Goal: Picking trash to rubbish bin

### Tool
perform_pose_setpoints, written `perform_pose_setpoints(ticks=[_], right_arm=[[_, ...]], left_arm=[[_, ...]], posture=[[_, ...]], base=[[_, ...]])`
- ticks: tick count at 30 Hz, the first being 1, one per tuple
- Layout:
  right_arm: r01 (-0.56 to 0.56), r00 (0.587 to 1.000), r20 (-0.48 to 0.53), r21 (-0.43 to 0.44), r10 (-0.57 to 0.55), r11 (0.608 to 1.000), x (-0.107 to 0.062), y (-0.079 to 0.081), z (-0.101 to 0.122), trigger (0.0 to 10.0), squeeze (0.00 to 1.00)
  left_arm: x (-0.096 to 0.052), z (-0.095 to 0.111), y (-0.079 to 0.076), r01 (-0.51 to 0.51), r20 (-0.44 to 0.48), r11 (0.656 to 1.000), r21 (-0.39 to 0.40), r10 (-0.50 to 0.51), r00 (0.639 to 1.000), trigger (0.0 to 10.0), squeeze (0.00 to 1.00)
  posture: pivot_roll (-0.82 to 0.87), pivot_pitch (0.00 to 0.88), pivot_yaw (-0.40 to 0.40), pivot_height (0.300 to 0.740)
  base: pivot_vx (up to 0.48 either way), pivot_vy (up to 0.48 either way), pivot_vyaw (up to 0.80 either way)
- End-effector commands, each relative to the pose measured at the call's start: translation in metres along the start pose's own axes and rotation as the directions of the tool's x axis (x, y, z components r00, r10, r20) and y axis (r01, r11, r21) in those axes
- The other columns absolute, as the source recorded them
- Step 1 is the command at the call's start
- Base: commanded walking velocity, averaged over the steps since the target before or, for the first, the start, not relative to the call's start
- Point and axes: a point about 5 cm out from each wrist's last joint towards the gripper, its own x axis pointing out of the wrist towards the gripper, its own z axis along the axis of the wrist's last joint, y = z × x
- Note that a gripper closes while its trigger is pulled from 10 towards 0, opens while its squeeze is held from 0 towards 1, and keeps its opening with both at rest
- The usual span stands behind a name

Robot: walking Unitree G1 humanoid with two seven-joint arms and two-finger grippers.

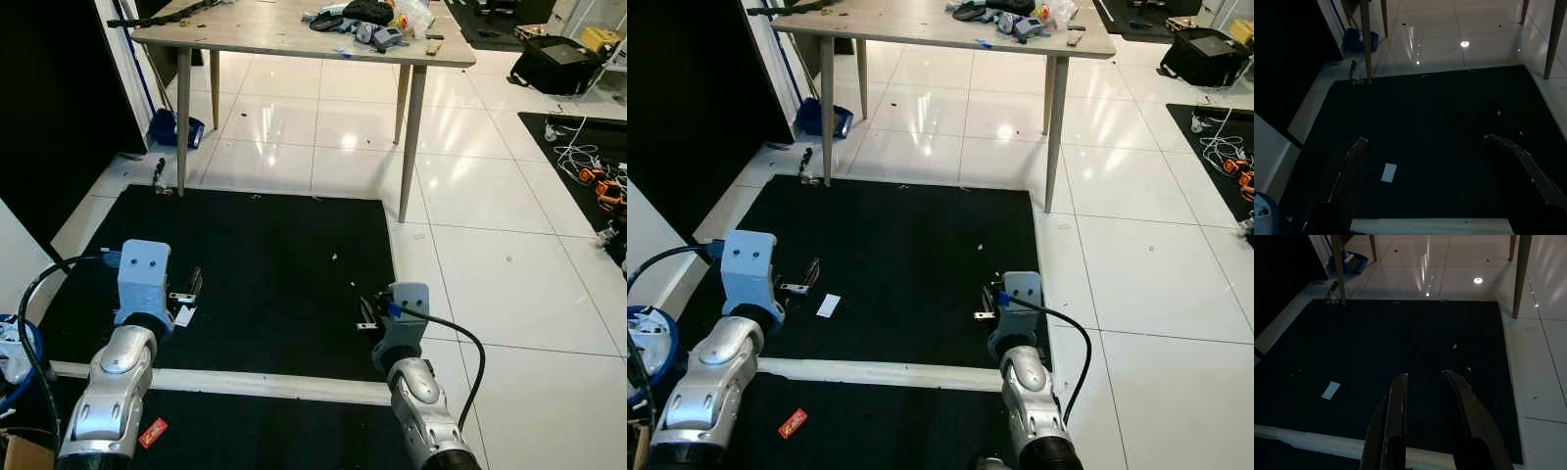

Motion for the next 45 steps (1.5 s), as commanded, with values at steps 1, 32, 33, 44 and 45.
perform_pose_setpoints(ticks=[1, 32, 33, 44, 45], right_arm=[[0.011, 1.0, -0.019, 0.007, -0.011, 1.0, -0.005, -0.002, -0.007, 10.0, 0.0], [0.018, 0.999, -0.031, 0.011, -0.018, 1.0, -0.01, -0.007, -0.01, 10.0, 0.0], [0.018, 0.999, -0.031, 0.011, -0.018, 1.0, -0.01, -0.007, -0.01, 10.0, 0.0], [0.033, 0.999, -0.029, -0.037, -0.034, 0.999, -0.006, -0.021, -0.002, 10.0, 0.0], [0.037, 0.999, -0.029, -0.041, -0.038, 0.998, -0.006, -0.022, -0.002, 10.0, 0.0]], left_arm=[[-0.001, -0.003, 0.007, -0.011, -0.024, 1.0, 0.025, 0.011, 1.0, 10.0, 0.0], [0.006, 0.009, 0.014, -0.019, 0.0, 0.998, 0.054, 0.019, 1.0, 10.0, 0.0], [0.006, 0.009, 0.014, -0.019, 0.0, 0.998, 0.054, 0.019, 1.0, 10.0, 0.0], [0.006, 0.0, -0.006, 0.014, -0.001, 1.0, 0.004, -0.014, 1.0, 10.0, 0.0], [0.007, 0.0, -0.008, 0.022, 0.003, 1.0, 0.004, -0.022, 1.0, 10.0, 0.0]], posture=[[0.17, 0.121, 0.033, 0.74], [0.18, 0.121, 0.006, 0.74], [0.18, 0.121, 0.006, 0.74], [0.12, 0.117, -0.006, 0.74], [0.1, 0.108, -0.008, 0.74]], base=[[0.0, 0.0, 0.0], [0.0, 0.0, 0.0], [0.0, 0.0, 0.0], [0.0, 0.0, 0.0], [0.0, 0.0, 0.0]])
